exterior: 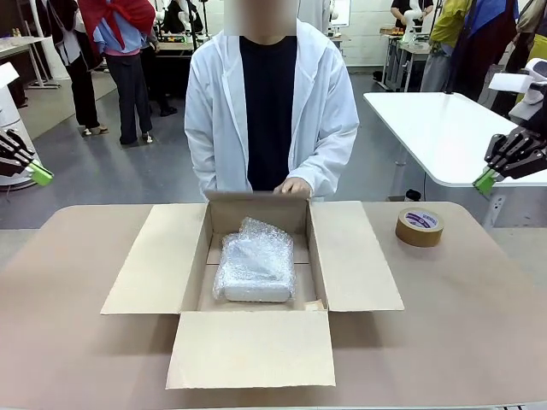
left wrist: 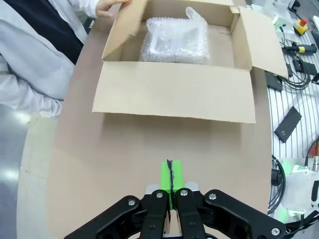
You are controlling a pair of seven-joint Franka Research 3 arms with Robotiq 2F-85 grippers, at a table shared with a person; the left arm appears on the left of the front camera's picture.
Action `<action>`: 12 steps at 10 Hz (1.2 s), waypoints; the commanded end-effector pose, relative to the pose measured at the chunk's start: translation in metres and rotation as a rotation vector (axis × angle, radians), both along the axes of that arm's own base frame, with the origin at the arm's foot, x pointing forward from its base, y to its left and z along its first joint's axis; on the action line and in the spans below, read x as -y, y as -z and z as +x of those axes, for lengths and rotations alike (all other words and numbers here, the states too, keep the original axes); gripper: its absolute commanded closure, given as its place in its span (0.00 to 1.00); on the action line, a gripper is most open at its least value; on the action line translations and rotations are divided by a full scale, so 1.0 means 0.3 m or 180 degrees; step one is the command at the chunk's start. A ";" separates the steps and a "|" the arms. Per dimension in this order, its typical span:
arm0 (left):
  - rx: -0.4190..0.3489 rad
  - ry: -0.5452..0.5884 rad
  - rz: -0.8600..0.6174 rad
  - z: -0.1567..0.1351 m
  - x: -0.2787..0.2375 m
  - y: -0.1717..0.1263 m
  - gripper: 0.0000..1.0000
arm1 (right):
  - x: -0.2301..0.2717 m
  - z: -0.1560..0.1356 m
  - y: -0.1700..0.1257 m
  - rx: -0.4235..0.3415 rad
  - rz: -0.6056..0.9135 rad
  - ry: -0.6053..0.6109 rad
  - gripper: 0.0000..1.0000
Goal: Wrap the clocks to prevent damage.
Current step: Once the human has placed the objects inside and stepped back, release both hands from the side flaps of the Package Box.
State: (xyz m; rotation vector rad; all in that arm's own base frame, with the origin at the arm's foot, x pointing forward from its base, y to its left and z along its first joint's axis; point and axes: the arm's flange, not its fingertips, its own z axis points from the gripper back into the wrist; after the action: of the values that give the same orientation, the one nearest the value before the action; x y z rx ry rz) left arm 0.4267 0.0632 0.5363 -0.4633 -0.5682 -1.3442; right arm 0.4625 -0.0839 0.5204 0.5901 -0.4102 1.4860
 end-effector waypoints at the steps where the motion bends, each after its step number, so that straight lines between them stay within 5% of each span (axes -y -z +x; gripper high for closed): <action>1: 0.0004 0.0143 -0.0012 -0.028 -0.004 0.003 1.00 | -0.006 -0.067 -0.022 0.0044 0.0145 0.0071 0.99; 12: 0.0007 0.0126 -0.0025 -0.028 -0.004 -0.011 1.00 | 0.014 -0.090 -0.062 0.0060 0.0080 0.0012 0.99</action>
State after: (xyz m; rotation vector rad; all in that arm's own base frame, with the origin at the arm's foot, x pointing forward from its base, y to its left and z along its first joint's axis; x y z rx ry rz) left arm 0.4184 0.0639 0.5388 -0.4822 -0.5657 -1.3825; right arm 0.4350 -0.0869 0.5398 0.5940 -0.4421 1.4841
